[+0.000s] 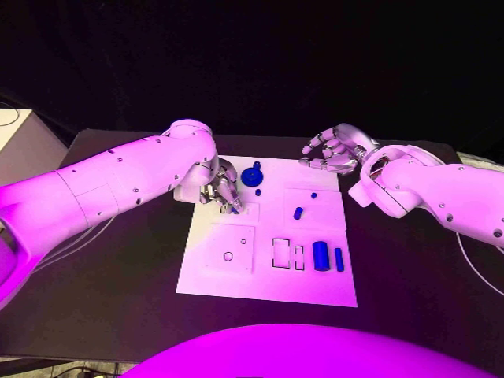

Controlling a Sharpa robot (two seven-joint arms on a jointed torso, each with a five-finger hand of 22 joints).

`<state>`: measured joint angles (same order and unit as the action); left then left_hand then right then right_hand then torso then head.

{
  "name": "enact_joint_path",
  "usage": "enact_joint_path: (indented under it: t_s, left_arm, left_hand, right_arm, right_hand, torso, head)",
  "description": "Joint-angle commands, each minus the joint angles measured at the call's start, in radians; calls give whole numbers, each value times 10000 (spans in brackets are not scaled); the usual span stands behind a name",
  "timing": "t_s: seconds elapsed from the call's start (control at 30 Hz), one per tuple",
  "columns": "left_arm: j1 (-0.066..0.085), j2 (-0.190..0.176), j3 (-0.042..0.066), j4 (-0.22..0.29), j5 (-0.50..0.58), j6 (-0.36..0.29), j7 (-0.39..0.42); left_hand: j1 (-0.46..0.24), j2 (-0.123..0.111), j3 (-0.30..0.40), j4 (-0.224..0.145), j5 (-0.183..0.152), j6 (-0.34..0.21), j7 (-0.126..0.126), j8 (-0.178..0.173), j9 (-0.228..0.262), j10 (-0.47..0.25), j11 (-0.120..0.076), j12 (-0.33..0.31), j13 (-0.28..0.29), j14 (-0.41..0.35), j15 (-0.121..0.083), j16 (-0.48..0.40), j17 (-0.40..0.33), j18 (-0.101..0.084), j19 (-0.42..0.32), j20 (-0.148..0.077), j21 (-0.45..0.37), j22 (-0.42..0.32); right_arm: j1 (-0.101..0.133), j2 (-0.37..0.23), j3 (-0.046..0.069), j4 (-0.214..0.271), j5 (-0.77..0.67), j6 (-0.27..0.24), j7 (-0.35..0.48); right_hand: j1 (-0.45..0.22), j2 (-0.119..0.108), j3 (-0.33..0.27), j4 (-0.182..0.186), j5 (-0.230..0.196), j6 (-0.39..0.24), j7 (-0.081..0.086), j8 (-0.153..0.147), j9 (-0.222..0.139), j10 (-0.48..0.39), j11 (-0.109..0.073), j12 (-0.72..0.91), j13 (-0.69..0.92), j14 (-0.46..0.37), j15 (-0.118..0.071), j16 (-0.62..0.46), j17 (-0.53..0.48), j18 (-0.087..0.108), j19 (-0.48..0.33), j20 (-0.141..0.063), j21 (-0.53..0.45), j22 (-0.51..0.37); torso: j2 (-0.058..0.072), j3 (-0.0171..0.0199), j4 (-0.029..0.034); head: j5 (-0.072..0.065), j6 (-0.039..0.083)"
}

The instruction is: Assemble the parts on the task board

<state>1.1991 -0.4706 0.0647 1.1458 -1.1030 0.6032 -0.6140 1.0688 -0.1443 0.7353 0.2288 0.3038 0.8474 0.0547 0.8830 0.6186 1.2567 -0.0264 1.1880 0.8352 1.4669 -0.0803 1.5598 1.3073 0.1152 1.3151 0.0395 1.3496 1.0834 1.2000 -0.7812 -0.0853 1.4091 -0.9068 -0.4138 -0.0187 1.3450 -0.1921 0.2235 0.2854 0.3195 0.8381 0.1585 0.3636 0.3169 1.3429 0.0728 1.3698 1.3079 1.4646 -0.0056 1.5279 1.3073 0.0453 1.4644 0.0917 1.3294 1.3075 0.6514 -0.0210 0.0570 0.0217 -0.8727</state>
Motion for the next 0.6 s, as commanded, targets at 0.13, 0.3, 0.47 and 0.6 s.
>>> enact_joint_path:
  t_s: [0.13,0.3,0.47,0.6]
  left_arm:
    - [12,2,-13,-47,-93,385,-23]
    - [12,0,-20,-58,-85,430,-28]
    - [12,-6,-24,-58,-93,464,-29]
    - [12,-1,-27,-63,-91,479,-30]
  left_hand:
    - [94,187,1985,-1963,41,155,-91,16,19,73,15,33,3,1017,53,68,2565,-197,74,-18,43,6]
    - [89,187,1990,-1970,44,157,-92,15,20,76,14,35,7,1021,52,74,2576,-199,80,-19,49,18]
    - [89,187,1990,-1970,44,157,-92,15,20,76,14,35,7,1021,52,74,2576,-199,80,-19,49,18]
    - [89,187,1990,-1970,44,157,-92,15,20,76,14,35,7,1021,52,74,2576,-199,80,-19,49,18]
  right_arm:
    - [-8,-1,1,7,-63,125,64]
    - [-13,3,1,6,-64,126,67]
    - [-18,1,1,6,-65,126,67]
    - [-19,1,1,7,-65,127,68]
  right_hand:
    - [-108,10,-40,-6,61,-81,-20,46,13,24,9,48,559,871,19,-12,2030,53,353,35,-31,1285]
    - [-108,10,-40,-6,61,-81,-20,46,13,24,9,48,559,871,19,-12,2030,53,353,35,-31,1285]
    - [-108,10,-40,-6,61,-81,-20,46,13,24,9,48,559,871,19,-12,2030,53,353,35,-31,1285]
    - [-108,10,-40,-6,61,-81,-20,46,13,24,9,48,559,871,19,-12,2030,53,353,35,-31,1285]
  torso:
    - [-6,-2,13]
    - [-6,-5,7]
    - [-1,-6,3]
    - [1,-4,6]
  head:
    - [3,1]
    - [11,1]
    - [10,1]
    - [11,1]
